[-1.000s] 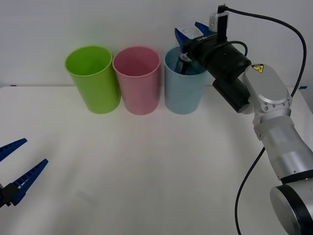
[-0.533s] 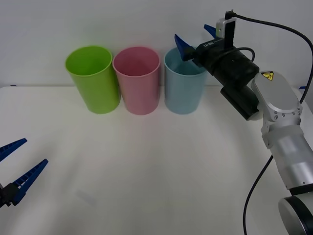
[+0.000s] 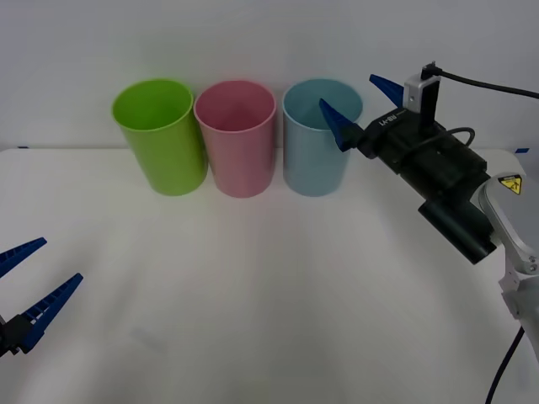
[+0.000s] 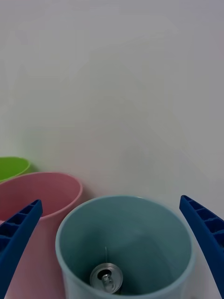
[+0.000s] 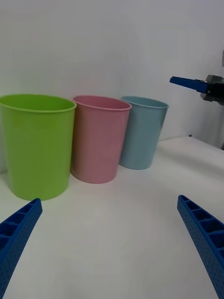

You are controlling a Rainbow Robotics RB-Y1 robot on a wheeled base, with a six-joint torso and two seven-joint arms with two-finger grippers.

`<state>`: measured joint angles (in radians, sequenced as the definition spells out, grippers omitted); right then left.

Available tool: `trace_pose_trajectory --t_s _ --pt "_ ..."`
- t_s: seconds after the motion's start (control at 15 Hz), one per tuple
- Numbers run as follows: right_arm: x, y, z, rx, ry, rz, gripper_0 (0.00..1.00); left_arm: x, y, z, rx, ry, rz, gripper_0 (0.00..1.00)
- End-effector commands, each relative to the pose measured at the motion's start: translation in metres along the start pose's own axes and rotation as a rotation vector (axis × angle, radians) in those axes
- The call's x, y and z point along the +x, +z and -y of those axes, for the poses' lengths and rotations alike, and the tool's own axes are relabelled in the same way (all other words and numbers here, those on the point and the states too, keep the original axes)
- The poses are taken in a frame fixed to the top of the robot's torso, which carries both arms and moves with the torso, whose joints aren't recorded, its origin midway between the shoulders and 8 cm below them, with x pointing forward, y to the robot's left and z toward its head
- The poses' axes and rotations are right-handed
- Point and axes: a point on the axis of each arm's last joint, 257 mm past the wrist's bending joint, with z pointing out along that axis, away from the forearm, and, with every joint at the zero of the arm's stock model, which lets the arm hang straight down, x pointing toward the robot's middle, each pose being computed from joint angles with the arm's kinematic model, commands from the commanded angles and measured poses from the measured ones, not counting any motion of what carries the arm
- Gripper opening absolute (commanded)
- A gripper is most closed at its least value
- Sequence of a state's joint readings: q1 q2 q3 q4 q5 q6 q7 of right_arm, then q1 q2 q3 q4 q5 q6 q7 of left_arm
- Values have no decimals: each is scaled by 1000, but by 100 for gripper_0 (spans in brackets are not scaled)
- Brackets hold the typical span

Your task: Grasp the object on the table and drop it into the matching bin: aluminum can to the light blue bin, PET bottle to the pink bin.

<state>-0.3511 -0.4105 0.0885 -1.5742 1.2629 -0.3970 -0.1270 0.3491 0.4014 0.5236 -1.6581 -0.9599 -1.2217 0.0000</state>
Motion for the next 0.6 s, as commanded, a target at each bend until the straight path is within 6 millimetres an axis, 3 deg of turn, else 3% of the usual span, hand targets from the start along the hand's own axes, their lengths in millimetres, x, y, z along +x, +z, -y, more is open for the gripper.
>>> trace_pose_trajectory --t_s 0.07,0.6 --pt "9 -37 -16 -37 -5 -22 100 0 0 0 0 0 0 100" --pt "50 -142 -47 -160 -40 -138 100 0 0 0 0 0 0 100"
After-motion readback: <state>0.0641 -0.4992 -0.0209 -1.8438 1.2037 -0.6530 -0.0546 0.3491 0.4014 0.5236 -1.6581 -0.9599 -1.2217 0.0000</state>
